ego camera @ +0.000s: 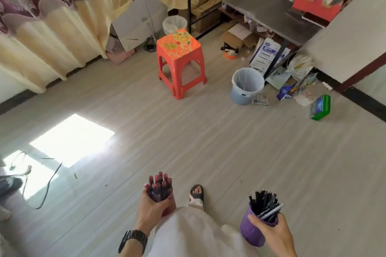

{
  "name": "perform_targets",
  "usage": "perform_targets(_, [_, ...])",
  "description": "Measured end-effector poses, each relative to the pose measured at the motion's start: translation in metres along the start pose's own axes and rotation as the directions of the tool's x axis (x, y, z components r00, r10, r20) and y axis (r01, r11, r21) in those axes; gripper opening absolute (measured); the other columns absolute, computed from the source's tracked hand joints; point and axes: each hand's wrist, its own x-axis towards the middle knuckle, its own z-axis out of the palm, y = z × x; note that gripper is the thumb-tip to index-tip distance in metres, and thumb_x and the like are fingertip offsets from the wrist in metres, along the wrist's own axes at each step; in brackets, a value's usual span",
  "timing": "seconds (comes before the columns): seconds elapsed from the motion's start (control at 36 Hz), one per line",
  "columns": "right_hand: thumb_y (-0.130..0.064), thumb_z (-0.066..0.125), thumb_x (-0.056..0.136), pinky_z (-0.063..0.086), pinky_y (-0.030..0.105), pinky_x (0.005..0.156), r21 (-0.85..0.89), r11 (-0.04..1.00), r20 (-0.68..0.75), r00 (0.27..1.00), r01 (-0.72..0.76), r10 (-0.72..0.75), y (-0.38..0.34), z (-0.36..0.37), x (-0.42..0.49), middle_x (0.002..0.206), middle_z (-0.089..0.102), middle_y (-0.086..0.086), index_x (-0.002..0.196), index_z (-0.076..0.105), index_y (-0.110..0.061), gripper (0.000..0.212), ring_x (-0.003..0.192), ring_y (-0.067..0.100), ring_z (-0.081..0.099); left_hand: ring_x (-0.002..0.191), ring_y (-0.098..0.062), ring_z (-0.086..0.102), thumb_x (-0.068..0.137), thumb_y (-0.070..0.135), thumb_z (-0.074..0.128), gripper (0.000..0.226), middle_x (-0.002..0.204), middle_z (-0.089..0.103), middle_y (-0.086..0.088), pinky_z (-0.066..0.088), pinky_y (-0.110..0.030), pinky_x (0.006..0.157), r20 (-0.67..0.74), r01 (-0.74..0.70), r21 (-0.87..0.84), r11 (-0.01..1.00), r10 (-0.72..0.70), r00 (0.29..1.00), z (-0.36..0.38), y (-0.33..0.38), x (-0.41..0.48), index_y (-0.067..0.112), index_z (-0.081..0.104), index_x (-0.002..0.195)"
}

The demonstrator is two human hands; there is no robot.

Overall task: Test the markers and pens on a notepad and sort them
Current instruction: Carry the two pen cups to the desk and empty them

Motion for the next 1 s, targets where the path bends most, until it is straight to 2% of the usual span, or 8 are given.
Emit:
perform_targets(0.06, [-0.039,0.099,0.054,0.045,0.036,0.097,0.025,1.0,-0.015,1.0,0.002,-0.002,-0.026,0.003,0.013,0.114,0.067,0.005,0.118,0.06,-0.019,0.077,0.114,0.025,0.062,0.09,-0.015,0.062,0.068,0.014,0.091,0.065,0.099,0.064,0.008,0.043,-0.018,0.064,0.014,-0.038,0.016,0.999,0.038,0.999,-0.002,0.035,0.028,0.018,0.05,0.118])
perform_targets(0.19, [-0.042,0.097,0.057,0.043,0.034,0.086,0.047,0.999,-0.047,0.999,0.023,-0.021,-0.09,0.011,0.045,0.108,0.07,0.003,0.112,0.06,-0.022,0.069,0.1,0.022,0.061,0.081,0.007,0.058,0.071,0.013,0.089,0.058,0.096,0.06,0.021,0.046,-0.019,0.068,0.024,-0.13,-0.013,0.991,0.13,0.991,-0.004,0.113,0.081,0.027,0.049,0.11])
perform_targets(0.31, [-0.043,0.097,0.058,0.043,0.034,0.083,0.051,0.998,-0.047,0.998,0.033,-0.031,-0.137,0.018,0.076,0.107,0.07,0.002,0.109,0.06,-0.023,0.067,0.097,0.022,0.061,0.08,0.003,0.067,0.07,0.018,0.09,0.05,0.092,0.07,0.015,0.048,-0.016,0.063,0.034,-0.161,-0.038,0.986,0.163,0.986,0.004,0.154,0.12,0.033,0.057,0.104])
perform_targets(0.5, [-0.033,0.097,0.061,0.041,0.033,0.087,0.054,0.998,-0.001,1.0,0.021,-0.021,-0.227,0.027,0.14,0.108,0.068,0.005,0.111,0.06,-0.018,0.064,0.098,0.021,0.057,0.089,-0.002,0.064,0.064,0.02,0.093,0.069,0.102,0.069,0.013,0.051,-0.032,0.083,0.025,-0.052,-0.033,0.998,0.052,0.998,0.025,0.197,0.183,0.022,0.052,0.119])
perform_targets(0.64, [-0.029,0.098,0.06,0.043,0.033,0.091,0.035,0.999,0.036,0.998,0.041,-0.042,-0.308,0.027,0.197,0.116,0.069,0.008,0.122,0.06,-0.015,0.074,0.111,0.026,0.063,0.088,-0.005,0.063,0.065,0.012,0.092,0.074,0.112,0.067,0.002,0.05,-0.022,0.077,-0.086,0.031,-0.09,0.996,-0.038,0.996,0.037,0.24,0.224,0.014,0.051,0.126])
perform_targets(0.81, [-0.045,0.097,0.055,0.044,0.035,0.082,-0.031,0.988,0.067,0.987,0.149,-0.147,-0.417,0.016,0.262,0.112,0.071,0.005,0.113,0.059,-0.023,0.073,0.097,0.023,0.061,0.123,-0.029,0.058,0.066,0.001,0.089,0.081,0.132,0.061,-0.013,0.044,-0.044,0.107,-0.125,0.033,-0.129,0.991,-0.049,0.991,0.047,0.304,0.279,0.001,0.047,0.136])
perform_targets(0.92, [-0.058,0.092,0.049,0.047,0.036,0.076,-0.067,0.973,0.083,0.973,0.221,-0.216,-0.489,0.013,0.288,0.107,0.069,0.001,0.114,0.057,-0.025,0.081,0.097,0.026,0.064,0.098,-0.016,0.067,0.061,0.01,0.094,0.073,0.11,0.07,0.001,0.053,-0.033,0.087,-0.114,0.065,-0.164,0.984,-0.084,0.99,0.053,0.348,0.309,0.014,0.054,0.122])
perform_targets(1.0, [-0.072,0.081,0.037,0.047,0.032,0.068,-0.067,0.962,0.075,0.963,0.265,-0.26,-0.532,0.019,0.303,0.101,0.068,-0.008,0.112,0.058,-0.028,0.09,0.094,0.022,0.064,0.102,-0.019,0.067,0.063,0.01,0.093,0.072,0.111,0.07,0.001,0.054,-0.036,0.089,-0.105,0.046,-0.159,0.986,-0.063,0.992,0.063,0.381,0.336,0.011,0.054,0.124])
